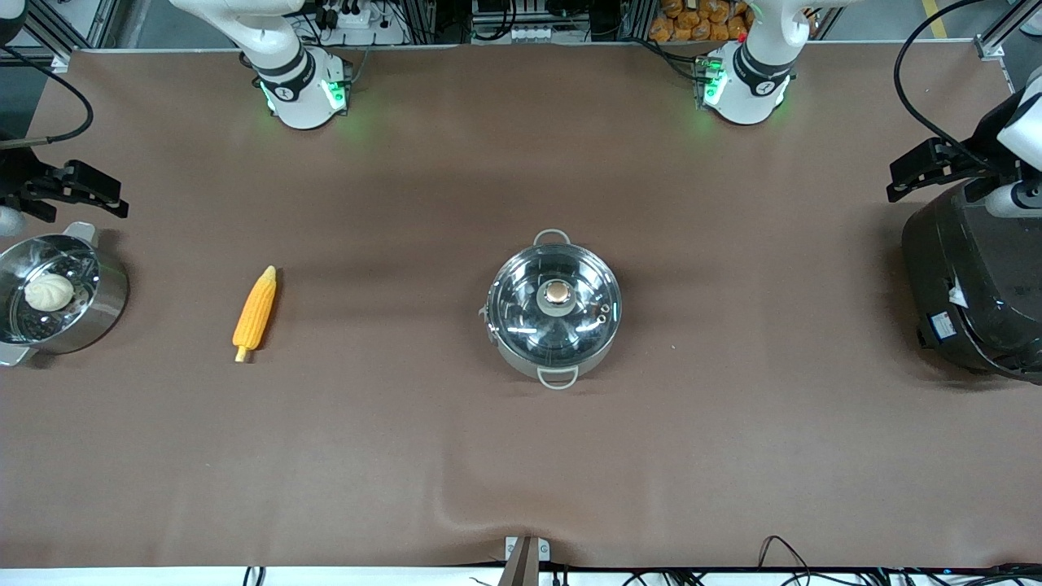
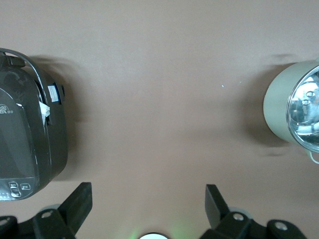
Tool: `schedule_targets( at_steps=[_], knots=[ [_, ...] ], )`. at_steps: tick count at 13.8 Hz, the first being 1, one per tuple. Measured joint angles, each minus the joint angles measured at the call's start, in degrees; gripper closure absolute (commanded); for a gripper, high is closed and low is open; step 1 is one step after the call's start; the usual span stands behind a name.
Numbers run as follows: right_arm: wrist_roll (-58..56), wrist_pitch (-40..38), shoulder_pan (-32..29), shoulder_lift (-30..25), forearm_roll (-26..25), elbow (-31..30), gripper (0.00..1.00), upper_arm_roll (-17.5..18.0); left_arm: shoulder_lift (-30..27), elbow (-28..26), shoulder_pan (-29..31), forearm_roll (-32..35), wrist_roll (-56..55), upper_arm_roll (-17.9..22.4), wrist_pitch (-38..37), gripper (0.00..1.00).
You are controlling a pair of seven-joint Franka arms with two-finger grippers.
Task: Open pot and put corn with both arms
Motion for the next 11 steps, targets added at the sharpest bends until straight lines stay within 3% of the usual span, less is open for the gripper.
schedule_targets(
  at_steps=[8,11],
  knots=[
    [0.00,0.00,0.00,0.00,0.00,0.00,0.00,-0.01,3.13,-0.28,-2.71,-1.10,-3.94,-4.66,3.18,0.00],
    [0.00,-0.03,-0.01,0.20,0.00,-0.02,0.00,-0.03,6.05,-0.39,-5.42,-2.48,-12.46,-8.29,6.25,0.00]
  ],
)
